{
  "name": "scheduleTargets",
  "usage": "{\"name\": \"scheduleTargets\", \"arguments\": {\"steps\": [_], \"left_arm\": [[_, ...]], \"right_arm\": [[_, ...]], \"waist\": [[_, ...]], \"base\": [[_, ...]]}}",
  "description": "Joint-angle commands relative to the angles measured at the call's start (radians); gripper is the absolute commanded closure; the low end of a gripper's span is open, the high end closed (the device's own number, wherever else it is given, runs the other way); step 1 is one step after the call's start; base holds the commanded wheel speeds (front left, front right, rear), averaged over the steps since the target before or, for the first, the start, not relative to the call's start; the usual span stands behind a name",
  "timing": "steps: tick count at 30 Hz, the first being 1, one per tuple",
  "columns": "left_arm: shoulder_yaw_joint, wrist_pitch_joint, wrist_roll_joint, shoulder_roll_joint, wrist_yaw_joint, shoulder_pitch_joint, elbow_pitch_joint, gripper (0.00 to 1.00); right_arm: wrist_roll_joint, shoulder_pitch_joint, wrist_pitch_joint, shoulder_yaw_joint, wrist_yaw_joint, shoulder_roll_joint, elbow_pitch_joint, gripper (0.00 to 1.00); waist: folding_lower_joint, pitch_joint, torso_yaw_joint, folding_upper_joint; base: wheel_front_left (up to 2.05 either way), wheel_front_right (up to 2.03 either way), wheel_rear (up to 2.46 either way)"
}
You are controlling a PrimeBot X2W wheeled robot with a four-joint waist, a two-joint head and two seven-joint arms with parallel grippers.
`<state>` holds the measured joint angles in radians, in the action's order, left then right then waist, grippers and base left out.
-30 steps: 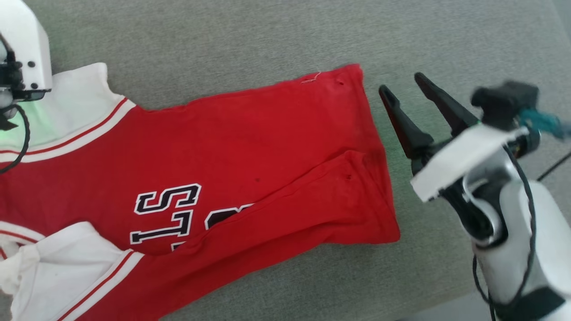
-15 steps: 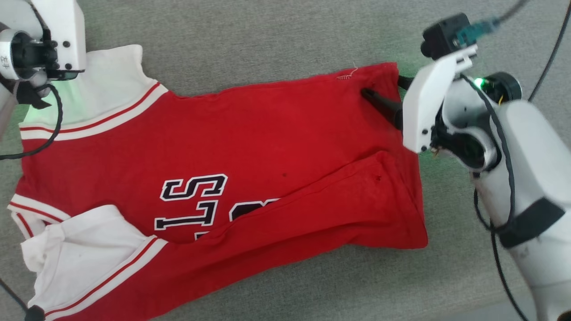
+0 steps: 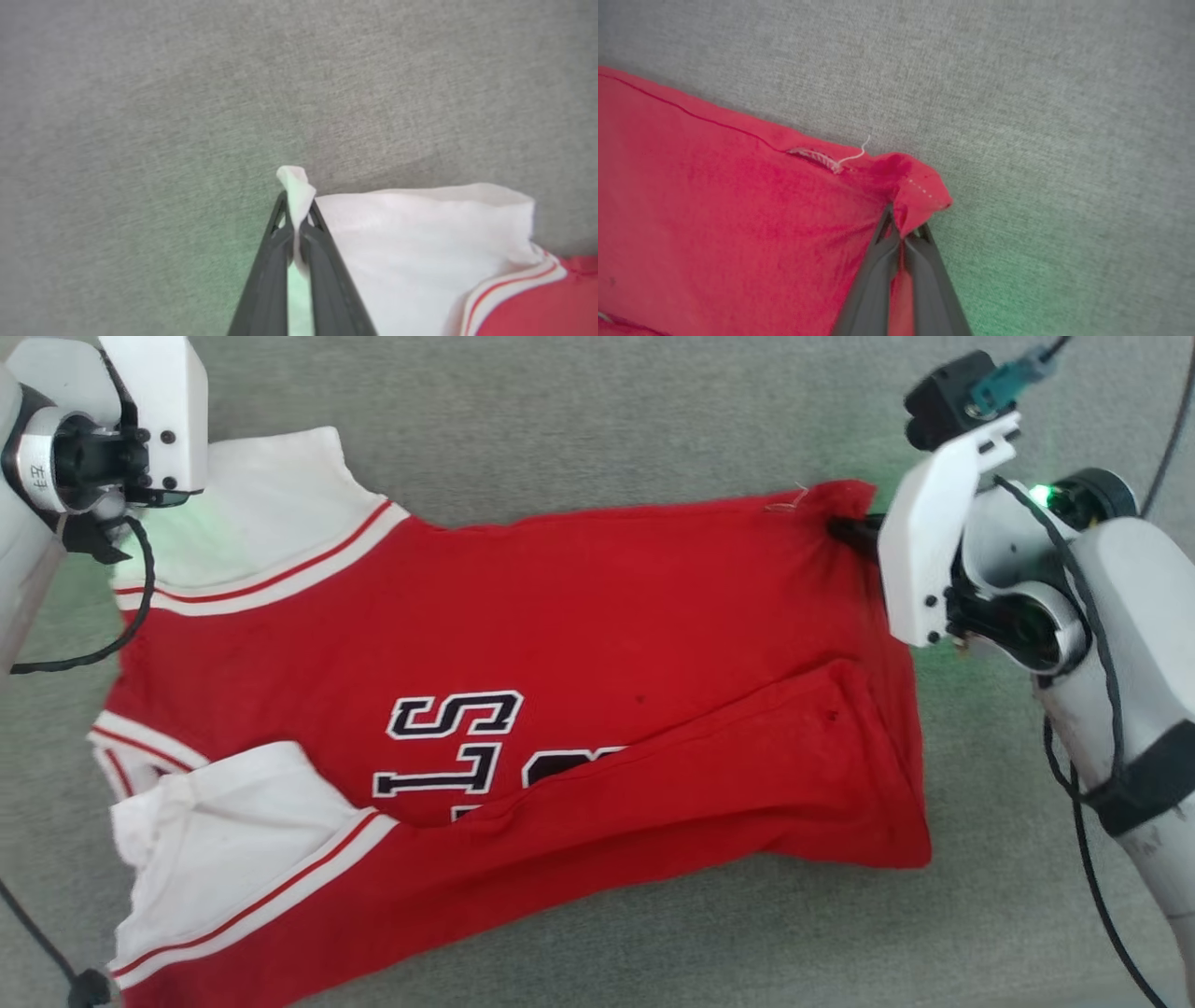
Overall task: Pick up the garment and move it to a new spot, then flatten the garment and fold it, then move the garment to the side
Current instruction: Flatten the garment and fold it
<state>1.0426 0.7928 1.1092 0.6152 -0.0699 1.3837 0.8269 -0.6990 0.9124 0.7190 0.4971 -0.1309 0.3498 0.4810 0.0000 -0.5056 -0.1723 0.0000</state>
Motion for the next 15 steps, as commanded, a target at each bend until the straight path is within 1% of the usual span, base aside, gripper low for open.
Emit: {"name": "scheduleTargets", "arguments": {"steps": [1, 8, 12, 13, 15], "left_arm": [[0.003, 0.001, -0.007, 0.007, 0.007, 0.002, -0.009, 1.00], [0.018, 0.029, -0.021, 0.040, -0.003, 0.000, -0.094, 1.00], [0.029, 0.051, -0.027, 0.070, -0.027, -0.024, -0.175, 1.00], [0.029, 0.051, -0.027, 0.070, -0.027, -0.024, -0.175, 1.00], [0.032, 0.067, -0.026, 0.093, -0.047, -0.037, -0.227, 1.00]], "right_arm": [[-0.007, -0.033, -0.011, 0.007, 0.000, 0.008, -0.004, 1.00], [-0.009, -0.098, -0.061, -0.030, 0.000, 0.082, -0.084, 1.00], [0.008, -0.142, -0.067, -0.054, 0.000, 0.108, -0.144, 1.00], [0.008, -0.142, -0.067, -0.054, 0.000, 0.108, -0.144, 1.00], [0.015, -0.168, -0.060, -0.069, 0.000, 0.122, -0.179, 1.00]], "waist": [[0.0000, 0.019, 0.017, 0.0000], [0.0000, 0.066, 0.065, 0.0000], [0.0000, 0.092, 0.088, 0.0000], [0.0000, 0.092, 0.088, 0.0000], [0.0000, 0.107, 0.101, 0.0000]], "base": [[0.00, 0.00, 0.00], [0.00, 0.00, 0.00], [0.00, 0.00, 0.00], [0.00, 0.00, 0.00], [0.00, 0.00, 0.00]]}}
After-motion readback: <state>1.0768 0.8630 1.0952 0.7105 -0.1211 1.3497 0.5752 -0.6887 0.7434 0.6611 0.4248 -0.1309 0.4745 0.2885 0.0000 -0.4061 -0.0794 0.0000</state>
